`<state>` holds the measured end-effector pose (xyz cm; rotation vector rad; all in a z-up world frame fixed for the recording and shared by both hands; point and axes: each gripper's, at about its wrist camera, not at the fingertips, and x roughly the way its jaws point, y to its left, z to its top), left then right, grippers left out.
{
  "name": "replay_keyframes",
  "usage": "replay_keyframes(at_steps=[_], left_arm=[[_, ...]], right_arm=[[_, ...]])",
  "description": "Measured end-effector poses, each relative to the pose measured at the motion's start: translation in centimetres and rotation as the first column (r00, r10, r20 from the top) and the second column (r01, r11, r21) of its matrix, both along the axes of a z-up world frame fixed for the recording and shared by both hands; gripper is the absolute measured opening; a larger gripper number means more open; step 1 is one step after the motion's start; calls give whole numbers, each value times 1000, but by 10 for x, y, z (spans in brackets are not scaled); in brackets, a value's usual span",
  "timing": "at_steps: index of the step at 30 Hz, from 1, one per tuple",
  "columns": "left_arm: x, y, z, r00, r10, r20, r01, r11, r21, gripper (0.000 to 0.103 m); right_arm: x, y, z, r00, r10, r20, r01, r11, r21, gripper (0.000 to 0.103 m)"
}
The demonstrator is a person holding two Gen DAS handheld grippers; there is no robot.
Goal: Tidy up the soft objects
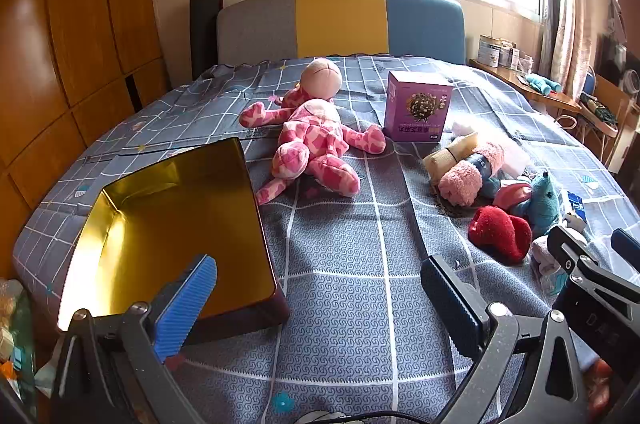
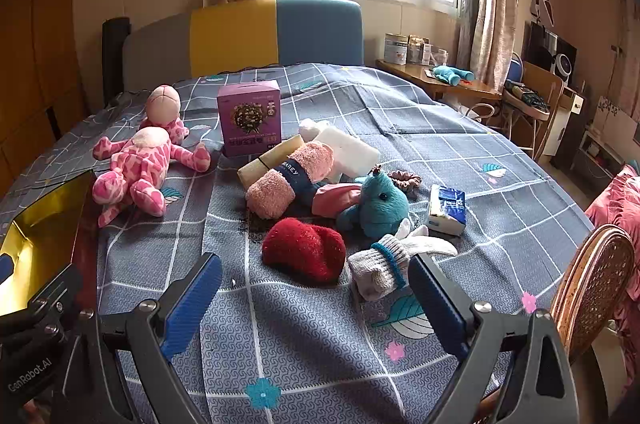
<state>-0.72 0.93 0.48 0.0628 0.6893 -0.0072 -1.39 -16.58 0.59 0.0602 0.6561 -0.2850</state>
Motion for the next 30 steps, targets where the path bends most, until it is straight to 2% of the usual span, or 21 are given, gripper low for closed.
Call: replay_keyframes(at_steps=[30], left_arm=[[-2, 5, 2, 1000, 8, 9, -8, 1000, -5, 103]], right_arm=[[0, 3, 0, 1000, 10, 2, -10, 1000, -9, 96]])
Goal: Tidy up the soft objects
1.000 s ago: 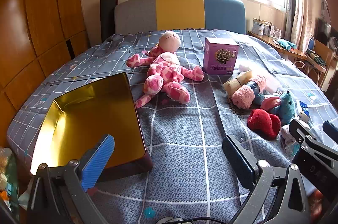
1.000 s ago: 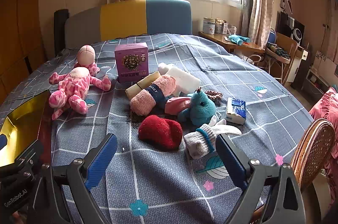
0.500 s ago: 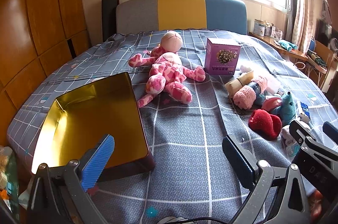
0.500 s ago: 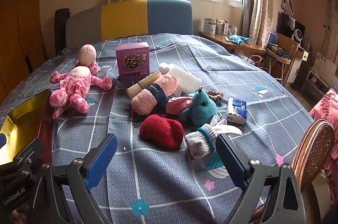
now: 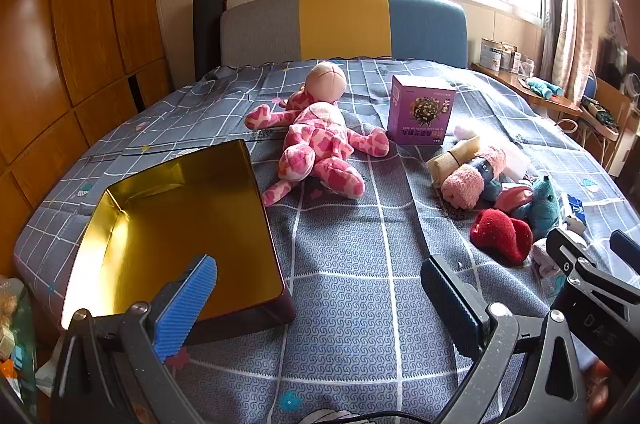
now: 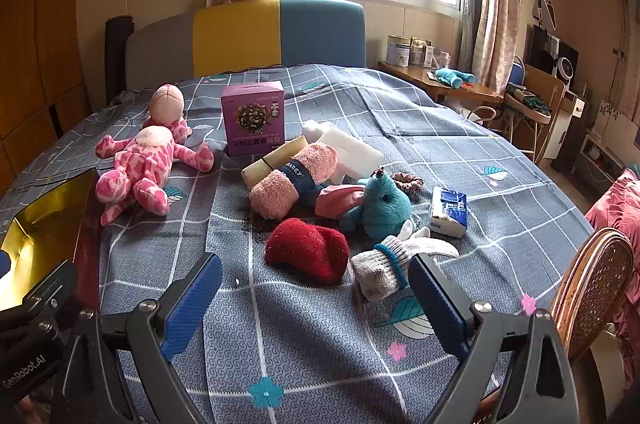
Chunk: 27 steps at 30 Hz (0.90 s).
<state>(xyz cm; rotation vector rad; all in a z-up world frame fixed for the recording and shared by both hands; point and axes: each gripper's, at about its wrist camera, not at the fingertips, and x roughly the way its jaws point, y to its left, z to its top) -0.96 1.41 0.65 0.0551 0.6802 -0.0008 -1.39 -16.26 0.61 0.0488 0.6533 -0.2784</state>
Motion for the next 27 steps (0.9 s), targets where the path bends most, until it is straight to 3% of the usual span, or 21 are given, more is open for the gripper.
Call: replay_keyframes(at_steps=[27], left_arm=[[4, -9, -3, 999, -47, -23, 47, 999, 4, 103]], right_arm=[[5, -15, -2, 1000, -25, -7, 25, 999, 24, 96]])
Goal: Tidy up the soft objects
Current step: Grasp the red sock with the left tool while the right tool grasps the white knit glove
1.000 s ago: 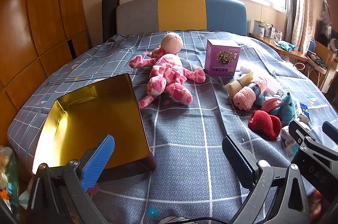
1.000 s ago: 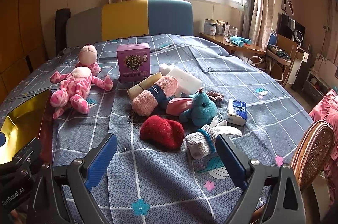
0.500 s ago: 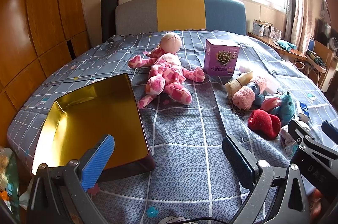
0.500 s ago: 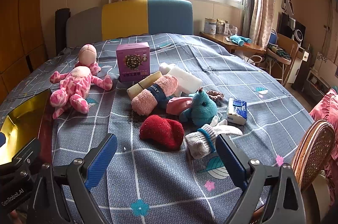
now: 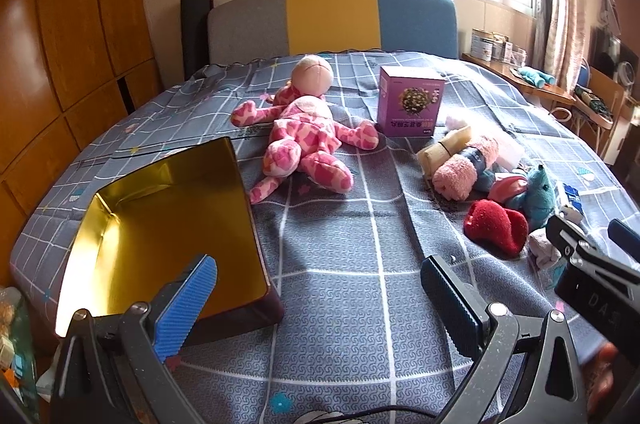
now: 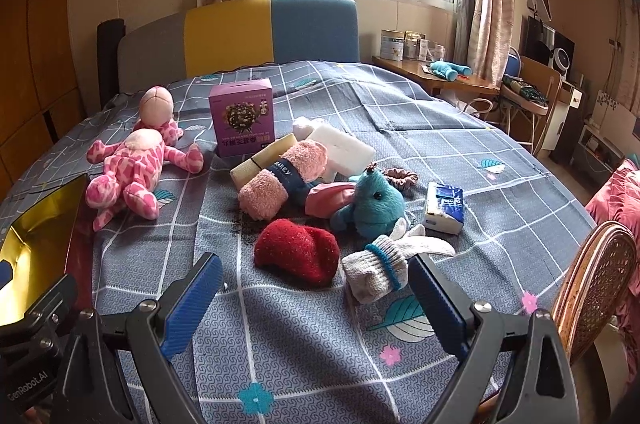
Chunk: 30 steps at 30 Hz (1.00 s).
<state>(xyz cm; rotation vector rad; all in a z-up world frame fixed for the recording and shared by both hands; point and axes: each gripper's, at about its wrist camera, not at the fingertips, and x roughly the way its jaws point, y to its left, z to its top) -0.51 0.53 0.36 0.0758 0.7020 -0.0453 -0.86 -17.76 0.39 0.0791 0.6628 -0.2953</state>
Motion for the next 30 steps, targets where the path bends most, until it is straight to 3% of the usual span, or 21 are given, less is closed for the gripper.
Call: replay_keyframes(at_steps=[7, 10, 16, 20, 27, 30], left_arm=[[11, -8, -1, 988, -148, -51, 144, 987, -69, 103], [23, -19, 0, 975, -203, -86, 198, 978, -62, 103], [56, -50, -8, 932, -313, -185, 306, 950, -66, 103], [78, -81, -12, 883, -416, -218, 403, 909, -103, 102], [102, -143, -38, 833, -485, -266, 488, 871, -61, 100], [115, -164, -56, 815, -489, -310, 501, 864, -46, 94]], right_arm=[[-2, -34, 11, 998, -55, 10, 55, 998, 29, 96], [-8, -60, 19, 997, -81, 9, 80, 996, 46, 96], [-21, -106, 34, 992, -125, 3, 125, 989, 84, 96], [-27, -128, 35, 988, -157, 2, 156, 983, 96, 96], [-23, -137, 23, 992, -123, -27, 126, 985, 121, 96], [-23, -140, 20, 993, -113, -32, 116, 984, 137, 96]])
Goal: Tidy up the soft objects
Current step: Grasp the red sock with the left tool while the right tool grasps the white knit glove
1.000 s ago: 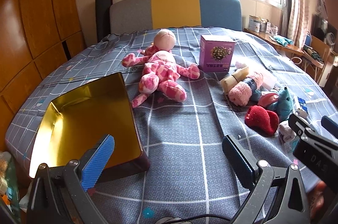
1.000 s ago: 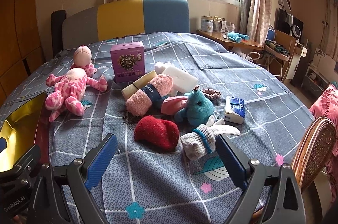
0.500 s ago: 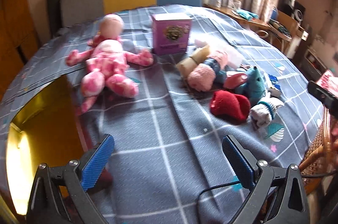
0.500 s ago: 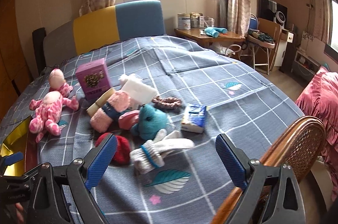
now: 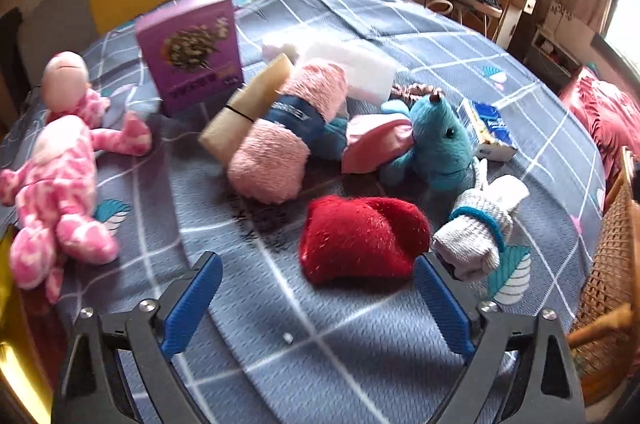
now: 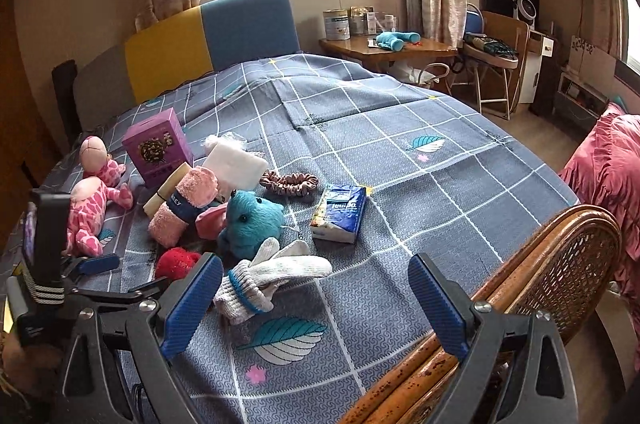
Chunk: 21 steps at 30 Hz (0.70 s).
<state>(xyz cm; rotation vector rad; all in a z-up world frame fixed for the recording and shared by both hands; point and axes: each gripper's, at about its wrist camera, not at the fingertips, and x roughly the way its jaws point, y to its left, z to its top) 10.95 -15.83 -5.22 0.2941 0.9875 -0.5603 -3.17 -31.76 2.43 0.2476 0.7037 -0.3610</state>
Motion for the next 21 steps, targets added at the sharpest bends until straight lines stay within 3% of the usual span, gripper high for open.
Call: replay_keyframes(at_steps=[4, 6, 7, 9, 10, 16, 19, 21], left_arm=[[11, -17, -15, 999, -9, -36, 9, 1000, 1, 93], [16, -23, -23, 999, -16, -45, 16, 1000, 7, 68], [19, -25, -28, 997, -23, -69, 23, 1000, 3, 49], [21, -21, -30, 997, -18, -76, 16, 1000, -24, 43], [20, -17, -28, 997, -17, -76, 14, 999, -43, 36], [2, 29, -1, 999, 31, -43, -36, 991, -129, 34], [-13, 56, 17, 998, 54, -14, -56, 985, -163, 34], [-22, 70, 26, 998, 66, 3, -64, 981, -184, 34]], right_arm=[[3, -2, -6, 1000, 13, -22, -13, 1000, 7, 96], [5, -5, -8, 999, 21, -36, -20, 1000, 24, 96], [6, -6, -8, 999, 25, -43, -24, 999, 34, 96], [10, -7, -9, 998, 38, -52, -36, 998, 55, 96], [12, -7, -10, 997, 47, -57, -43, 997, 69, 96], [45, 2, -27, 968, 176, -177, -133, 964, 229, 93], [64, 7, -41, 949, 206, -237, -127, 941, 313, 93], [77, 8, -52, 945, 167, -280, -73, 945, 318, 93]])
